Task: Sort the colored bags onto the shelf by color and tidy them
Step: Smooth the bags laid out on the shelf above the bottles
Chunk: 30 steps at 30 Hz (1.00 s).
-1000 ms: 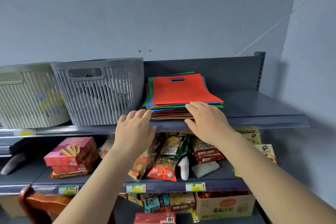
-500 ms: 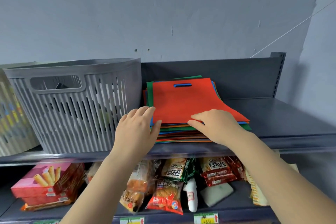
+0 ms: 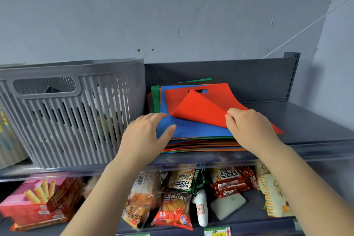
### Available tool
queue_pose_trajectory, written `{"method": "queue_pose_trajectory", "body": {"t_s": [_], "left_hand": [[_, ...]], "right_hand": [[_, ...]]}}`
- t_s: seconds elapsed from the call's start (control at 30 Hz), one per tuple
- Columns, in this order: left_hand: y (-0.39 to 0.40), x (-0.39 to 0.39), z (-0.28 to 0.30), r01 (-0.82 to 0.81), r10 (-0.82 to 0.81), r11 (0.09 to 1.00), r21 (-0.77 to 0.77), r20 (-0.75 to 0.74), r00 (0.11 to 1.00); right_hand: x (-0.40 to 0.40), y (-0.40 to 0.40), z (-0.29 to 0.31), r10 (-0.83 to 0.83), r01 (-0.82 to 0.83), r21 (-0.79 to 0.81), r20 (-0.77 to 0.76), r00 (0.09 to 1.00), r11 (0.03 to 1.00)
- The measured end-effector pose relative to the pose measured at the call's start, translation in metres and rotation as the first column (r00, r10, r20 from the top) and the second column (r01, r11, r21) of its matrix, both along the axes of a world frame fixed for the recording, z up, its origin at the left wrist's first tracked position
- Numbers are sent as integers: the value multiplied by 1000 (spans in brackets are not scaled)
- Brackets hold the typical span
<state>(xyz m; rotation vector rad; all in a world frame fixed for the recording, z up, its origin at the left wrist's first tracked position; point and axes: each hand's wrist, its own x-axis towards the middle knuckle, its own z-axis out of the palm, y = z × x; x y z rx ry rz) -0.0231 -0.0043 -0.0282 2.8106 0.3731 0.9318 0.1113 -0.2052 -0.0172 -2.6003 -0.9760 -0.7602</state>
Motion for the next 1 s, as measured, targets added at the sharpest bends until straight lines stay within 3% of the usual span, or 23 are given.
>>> {"method": "queue_pose_trajectory", "body": {"t_s": [0.1, 0.2, 0.47, 0.67, 1.0], "left_hand": [[-3, 6, 1, 80, -76, 997, 18, -168, 983], [-3, 7, -2, 118, -92, 988, 95, -239, 967], [3, 1, -2, 203, -200, 979, -4, -185, 962], [10, -1, 1, 234, -251, 967, -106, -193, 949], [15, 0, 2, 271, -286, 955, -118, -139, 948]], "right_hand": [[7, -5, 0, -2, 5, 174, -17, 1000, 985], [7, -10, -1, 31, -32, 175, 7, 999, 984], [5, -15, -3, 95, -93, 57, -29, 995, 994], [10, -14, -4, 128, -127, 54, -33, 991, 991], [17, -13, -7, 173, -171, 53, -34, 984, 984]]}}
